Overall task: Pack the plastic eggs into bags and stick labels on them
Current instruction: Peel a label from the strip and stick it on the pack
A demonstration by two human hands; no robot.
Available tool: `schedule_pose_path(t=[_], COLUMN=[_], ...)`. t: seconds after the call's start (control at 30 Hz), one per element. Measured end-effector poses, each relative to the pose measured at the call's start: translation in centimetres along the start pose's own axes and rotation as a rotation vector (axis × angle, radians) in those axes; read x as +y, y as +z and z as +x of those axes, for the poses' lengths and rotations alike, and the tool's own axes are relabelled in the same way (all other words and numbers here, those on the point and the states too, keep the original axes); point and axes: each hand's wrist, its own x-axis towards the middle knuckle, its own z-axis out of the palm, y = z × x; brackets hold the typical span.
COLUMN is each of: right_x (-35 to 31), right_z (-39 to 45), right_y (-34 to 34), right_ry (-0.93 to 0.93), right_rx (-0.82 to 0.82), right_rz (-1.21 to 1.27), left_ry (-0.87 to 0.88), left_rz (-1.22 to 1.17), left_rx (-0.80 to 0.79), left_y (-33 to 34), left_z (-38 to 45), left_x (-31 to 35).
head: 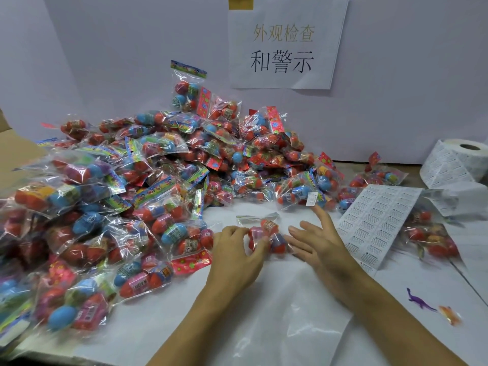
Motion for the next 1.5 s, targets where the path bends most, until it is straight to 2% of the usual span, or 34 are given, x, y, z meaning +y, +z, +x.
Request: schedule_pose_path(t=[0.1, 0.23, 0.37, 0.53, 0.83, 1.03, 1.17, 1.33, 1.5], right_x=[0.3, 0.1, -0.2, -0.5, 0.0, -0.6, -1.0, -2.0, -1.7], right_z=[0.2, 0.2, -0.2, -0.5, 0.1, -0.1, -0.3, -0.3, -0.5], right_y=[0.0, -0.1, 0.3, 0.5, 0.3, 0.3, 0.6, -0.3, -0.6], right_ry=[0.001, -0.054, -0.107, -0.144, -0.227, -0.255, -0.263, -0.262, -0.313], right_rx=[0.044, 0.107, 0.124, 0.073, 0.194, 0.240, 0.225, 0.285, 0.267], right_rz=[0.013, 0.009, -0.045, -0.024, 0.037, 0.101, 0.120, 0.191, 0.007], left_ry=[-0.010, -0.188, -0.184, -0.090, -0.159, -0.156, -0.181, -0.233, -0.281], left_rz=[-0.243, -0.782, -0.974, -0.993, -1.030, -0.942, -1.003, -1.123, -1.233], left_rx=[-0.007, 0.000, -0.049, -0.253, -0.259, -0.472, -0.451, -0.365, -0.276], left_y=[-0.3, -0.5, -0.6, -1.0, -1.2, -0.7, -0.6, -0.9, -1.6], left_z=[0.2, 0.5, 0.7, 0.5, 0.2, -0.7, -0.5, 0.0, 0.4], left_x=[0.1, 0.4, 0.0, 0.3, 1.2, 1.5, 1.3, 1.1, 1.3])
